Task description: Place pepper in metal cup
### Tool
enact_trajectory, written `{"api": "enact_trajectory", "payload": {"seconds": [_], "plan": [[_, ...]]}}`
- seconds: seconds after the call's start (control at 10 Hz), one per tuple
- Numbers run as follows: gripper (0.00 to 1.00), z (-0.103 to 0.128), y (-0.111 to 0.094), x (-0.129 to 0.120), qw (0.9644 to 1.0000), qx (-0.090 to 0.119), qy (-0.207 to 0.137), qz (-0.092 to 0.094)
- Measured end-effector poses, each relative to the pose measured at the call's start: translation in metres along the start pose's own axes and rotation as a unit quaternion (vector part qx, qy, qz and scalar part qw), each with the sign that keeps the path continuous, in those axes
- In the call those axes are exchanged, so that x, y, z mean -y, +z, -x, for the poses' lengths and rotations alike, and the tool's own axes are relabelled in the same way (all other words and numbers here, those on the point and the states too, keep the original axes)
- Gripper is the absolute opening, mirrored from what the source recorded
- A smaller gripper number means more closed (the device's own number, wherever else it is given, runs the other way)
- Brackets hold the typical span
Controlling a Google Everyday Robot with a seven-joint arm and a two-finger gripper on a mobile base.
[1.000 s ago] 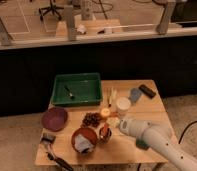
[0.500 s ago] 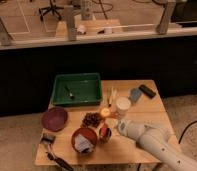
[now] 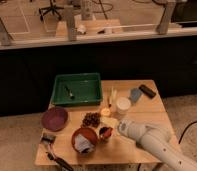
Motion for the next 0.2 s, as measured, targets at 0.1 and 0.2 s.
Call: {"api": "enact_trajectory", "payload": {"seconds": [0.1,0.2], "plan": [[0.8,-0.0009,-0.0016,-0.0012,1.0,-0.001,0.003,0.0],[0.8,-0.0006,-0.0007,-0.0003,1.0,0.0,0.002,-0.001]]}}
